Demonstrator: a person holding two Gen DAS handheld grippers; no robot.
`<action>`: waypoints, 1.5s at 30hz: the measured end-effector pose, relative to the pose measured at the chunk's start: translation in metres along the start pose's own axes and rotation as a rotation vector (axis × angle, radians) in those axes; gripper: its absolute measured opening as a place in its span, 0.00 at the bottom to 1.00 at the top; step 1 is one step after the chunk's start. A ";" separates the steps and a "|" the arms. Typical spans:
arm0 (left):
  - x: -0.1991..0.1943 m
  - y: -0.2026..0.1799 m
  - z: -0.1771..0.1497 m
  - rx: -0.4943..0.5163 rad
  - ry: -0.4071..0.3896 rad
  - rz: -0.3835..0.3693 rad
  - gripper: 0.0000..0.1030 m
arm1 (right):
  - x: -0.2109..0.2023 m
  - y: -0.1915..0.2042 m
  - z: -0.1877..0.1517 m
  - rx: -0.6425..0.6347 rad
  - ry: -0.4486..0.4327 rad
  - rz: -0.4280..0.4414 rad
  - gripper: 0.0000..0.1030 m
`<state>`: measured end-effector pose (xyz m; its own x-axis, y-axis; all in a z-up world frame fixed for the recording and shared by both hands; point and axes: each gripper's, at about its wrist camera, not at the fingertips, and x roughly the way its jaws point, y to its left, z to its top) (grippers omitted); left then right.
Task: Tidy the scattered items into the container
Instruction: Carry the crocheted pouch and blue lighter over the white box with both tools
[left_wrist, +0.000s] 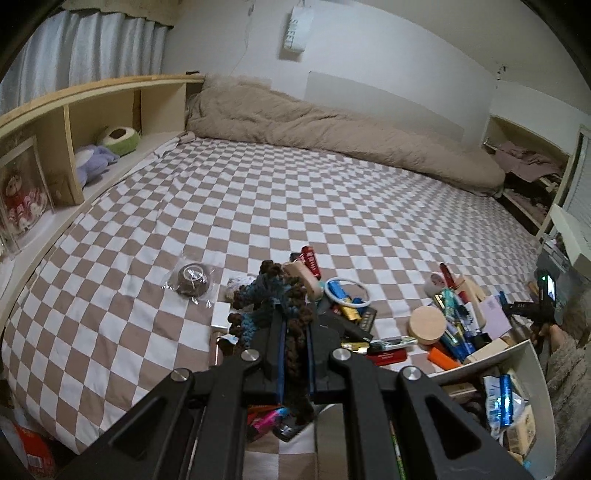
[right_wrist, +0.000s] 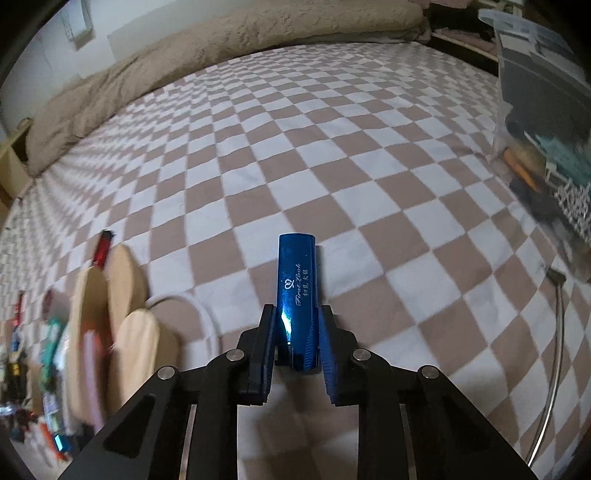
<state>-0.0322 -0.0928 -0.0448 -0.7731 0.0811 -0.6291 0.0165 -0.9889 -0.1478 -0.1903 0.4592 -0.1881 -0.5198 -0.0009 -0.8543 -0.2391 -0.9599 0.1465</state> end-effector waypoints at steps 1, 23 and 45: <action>-0.003 -0.001 0.001 0.002 -0.008 -0.004 0.09 | -0.003 -0.002 -0.004 0.009 -0.002 0.019 0.22; -0.104 -0.033 0.057 0.107 -0.270 -0.052 0.09 | -0.162 0.042 -0.001 -0.055 -0.231 0.320 0.22; -0.195 -0.063 0.059 0.240 -0.419 -0.195 0.09 | -0.253 0.124 -0.065 -0.313 -0.230 0.546 0.22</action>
<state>0.0807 -0.0539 0.1321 -0.9355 0.2584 -0.2411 -0.2610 -0.9651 -0.0217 -0.0355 0.3218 0.0141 -0.6689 -0.4827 -0.5653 0.3387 -0.8749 0.3462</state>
